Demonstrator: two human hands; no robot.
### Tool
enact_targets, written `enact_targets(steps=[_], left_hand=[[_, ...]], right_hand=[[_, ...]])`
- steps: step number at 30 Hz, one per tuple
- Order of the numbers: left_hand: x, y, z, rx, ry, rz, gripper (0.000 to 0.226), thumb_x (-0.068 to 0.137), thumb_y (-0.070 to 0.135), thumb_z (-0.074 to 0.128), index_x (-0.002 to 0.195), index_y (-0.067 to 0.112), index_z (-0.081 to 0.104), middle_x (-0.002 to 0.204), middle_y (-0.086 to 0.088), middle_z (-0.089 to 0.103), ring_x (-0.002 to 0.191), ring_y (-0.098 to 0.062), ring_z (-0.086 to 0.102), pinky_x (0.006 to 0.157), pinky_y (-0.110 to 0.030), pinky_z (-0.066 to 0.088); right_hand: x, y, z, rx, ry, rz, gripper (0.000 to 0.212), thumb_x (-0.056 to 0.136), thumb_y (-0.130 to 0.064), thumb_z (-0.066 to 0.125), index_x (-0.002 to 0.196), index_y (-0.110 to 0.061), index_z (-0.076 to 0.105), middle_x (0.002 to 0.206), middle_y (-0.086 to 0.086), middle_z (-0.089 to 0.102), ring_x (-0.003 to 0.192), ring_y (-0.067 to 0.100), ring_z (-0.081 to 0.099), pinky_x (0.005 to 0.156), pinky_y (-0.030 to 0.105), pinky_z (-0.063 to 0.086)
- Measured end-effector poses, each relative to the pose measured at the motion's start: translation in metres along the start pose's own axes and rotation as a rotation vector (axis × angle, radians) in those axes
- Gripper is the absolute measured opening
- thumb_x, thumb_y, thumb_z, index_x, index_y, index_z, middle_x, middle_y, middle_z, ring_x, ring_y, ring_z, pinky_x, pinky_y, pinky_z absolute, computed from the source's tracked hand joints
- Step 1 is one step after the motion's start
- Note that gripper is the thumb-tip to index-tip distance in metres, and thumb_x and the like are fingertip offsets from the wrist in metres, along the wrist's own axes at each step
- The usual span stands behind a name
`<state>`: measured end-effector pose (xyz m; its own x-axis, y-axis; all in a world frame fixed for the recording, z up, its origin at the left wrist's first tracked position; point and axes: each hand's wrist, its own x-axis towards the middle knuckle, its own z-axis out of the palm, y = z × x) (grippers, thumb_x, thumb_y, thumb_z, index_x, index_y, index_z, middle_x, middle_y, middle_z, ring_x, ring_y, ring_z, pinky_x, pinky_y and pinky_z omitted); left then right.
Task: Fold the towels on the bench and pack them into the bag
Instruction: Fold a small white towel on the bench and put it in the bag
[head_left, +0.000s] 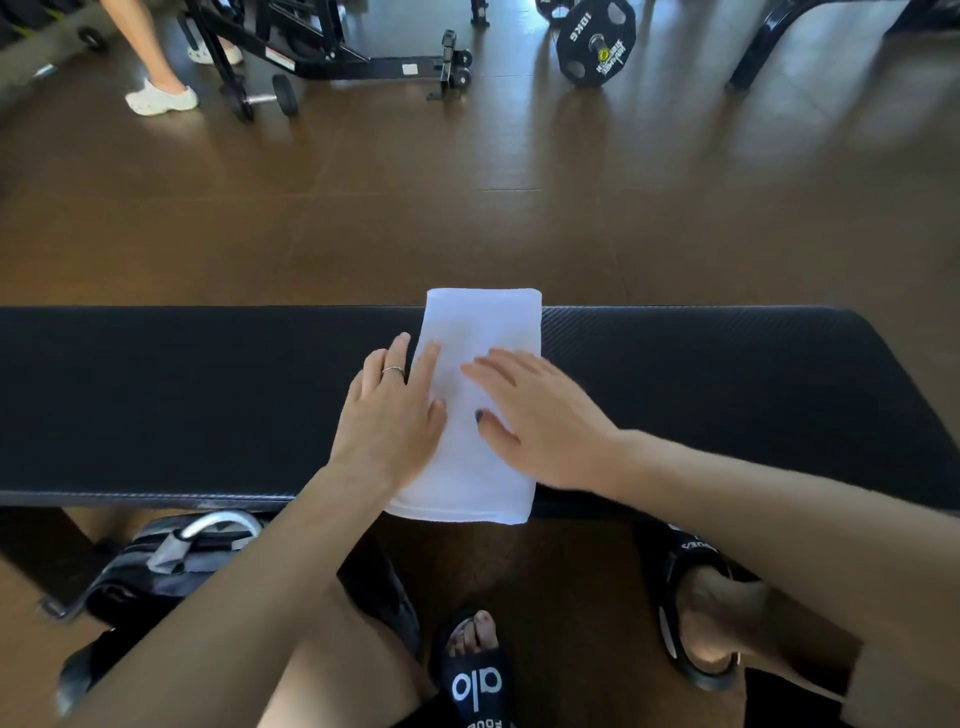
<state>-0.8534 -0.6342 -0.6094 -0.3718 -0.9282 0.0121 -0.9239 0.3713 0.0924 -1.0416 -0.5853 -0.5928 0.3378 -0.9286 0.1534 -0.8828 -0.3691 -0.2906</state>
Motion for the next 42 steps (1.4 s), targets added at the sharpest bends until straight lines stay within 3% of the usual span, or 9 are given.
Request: enact_targets(steps=[6, 14, 20, 26, 30, 32, 35, 38, 42], left_hand=[[-0.037, 0.0, -0.04, 0.083, -0.091, 0.579, 0.034, 0.086, 0.027, 0.054, 0.119, 0.021, 0.05, 0.121, 0.004, 0.049, 0.11, -0.018, 0.051, 0.095, -0.032, 0.047], [-0.055, -0.012, -0.022, 0.348, -0.192, 0.6, 0.08, 0.079, 0.053, 0.066, 0.14, 0.014, 0.031, 0.142, -0.003, 0.029, 0.13, -0.022, 0.036, 0.109, -0.032, 0.039], [-0.059, -0.016, -0.014, 0.329, -0.081, 0.635, 0.064, 0.07, 0.031, 0.076, 0.124, 0.005, 0.054, 0.126, -0.014, 0.059, 0.114, -0.031, 0.059, 0.099, -0.041, 0.054], [-0.063, -0.021, -0.018, 0.227, 0.053, 0.736, 0.036, 0.091, 0.025, 0.035, 0.113, 0.008, 0.057, 0.117, -0.013, 0.066, 0.102, -0.025, 0.068, 0.089, -0.035, 0.059], [-0.067, -0.027, -0.021, 0.056, 0.038, 0.606, 0.042, 0.1, 0.031, 0.033, 0.119, 0.016, 0.067, 0.119, -0.002, 0.066, 0.096, -0.018, 0.068, 0.077, -0.031, 0.059], [-0.066, -0.031, -0.024, -0.068, -0.014, 0.543, 0.046, 0.103, 0.04, 0.024, 0.123, 0.02, 0.06, 0.115, 0.003, 0.065, 0.082, -0.015, 0.069, 0.07, -0.031, 0.059], [-0.058, -0.033, -0.026, -0.24, -0.067, 0.4, 0.04, 0.105, 0.045, 0.031, 0.125, 0.024, 0.059, 0.098, 0.012, 0.065, 0.08, -0.007, 0.065, 0.073, -0.025, 0.054], [-0.051, -0.031, -0.025, -0.442, -0.095, 0.265, 0.018, 0.106, 0.032, 0.044, 0.115, 0.031, 0.059, 0.075, 0.012, 0.056, 0.07, -0.006, 0.056, 0.063, -0.015, 0.042], [-0.043, -0.026, -0.02, -0.557, -0.063, 0.146, 0.015, 0.106, 0.031, 0.045, 0.102, 0.029, 0.059, 0.067, 0.006, 0.051, 0.061, -0.009, 0.046, 0.057, -0.02, 0.037]], right_hand=[[-0.053, -0.023, 0.004, -0.116, -0.136, -0.261, 0.069, 0.09, -0.056, 0.053, 0.146, -0.018, 0.041, 0.144, -0.004, 0.047, 0.13, 0.014, 0.044, 0.113, 0.033, 0.035], [-0.061, -0.014, 0.028, -0.209, -0.038, -0.22, 0.06, 0.077, -0.025, 0.081, 0.13, -0.015, 0.055, 0.13, 0.007, 0.057, 0.122, 0.025, 0.057, 0.106, 0.036, 0.048], [-0.074, -0.007, 0.034, -0.133, 0.054, -0.175, 0.037, 0.091, -0.025, 0.067, 0.126, -0.018, 0.061, 0.141, 0.004, 0.058, 0.137, 0.022, 0.05, 0.118, 0.033, 0.032], [-0.077, 0.001, 0.028, -0.105, 0.061, -0.144, 0.037, 0.093, -0.024, 0.067, 0.129, -0.018, 0.065, 0.14, 0.001, 0.06, 0.135, 0.019, 0.052, 0.117, 0.032, 0.028], [-0.078, 0.006, 0.015, 0.104, -0.006, -0.003, 0.038, 0.099, -0.026, 0.059, 0.137, -0.021, 0.06, 0.144, -0.008, 0.056, 0.14, 0.007, 0.043, 0.116, 0.018, 0.019], [-0.077, 0.007, 0.009, 0.271, -0.06, 0.084, 0.037, 0.101, -0.029, 0.055, 0.137, -0.024, 0.059, 0.14, -0.01, 0.059, 0.134, 0.004, 0.049, 0.113, 0.016, 0.031], [-0.069, 0.008, 0.002, 0.49, -0.058, 0.191, 0.026, 0.1, -0.037, 0.055, 0.111, -0.019, 0.069, 0.097, -0.002, 0.072, 0.083, 0.012, 0.066, 0.075, 0.034, 0.056], [-0.06, 0.007, 0.002, 0.533, -0.015, 0.318, 0.038, 0.099, -0.045, 0.053, 0.082, -0.012, 0.061, 0.071, -0.001, 0.058, 0.063, 0.013, 0.053, 0.058, 0.031, 0.043], [-0.049, 0.002, 0.007, 0.493, 0.075, 0.408, 0.044, 0.101, -0.041, 0.053, 0.066, -0.016, 0.048, 0.072, -0.006, 0.049, 0.067, 0.01, 0.047, 0.061, 0.017, 0.034]])
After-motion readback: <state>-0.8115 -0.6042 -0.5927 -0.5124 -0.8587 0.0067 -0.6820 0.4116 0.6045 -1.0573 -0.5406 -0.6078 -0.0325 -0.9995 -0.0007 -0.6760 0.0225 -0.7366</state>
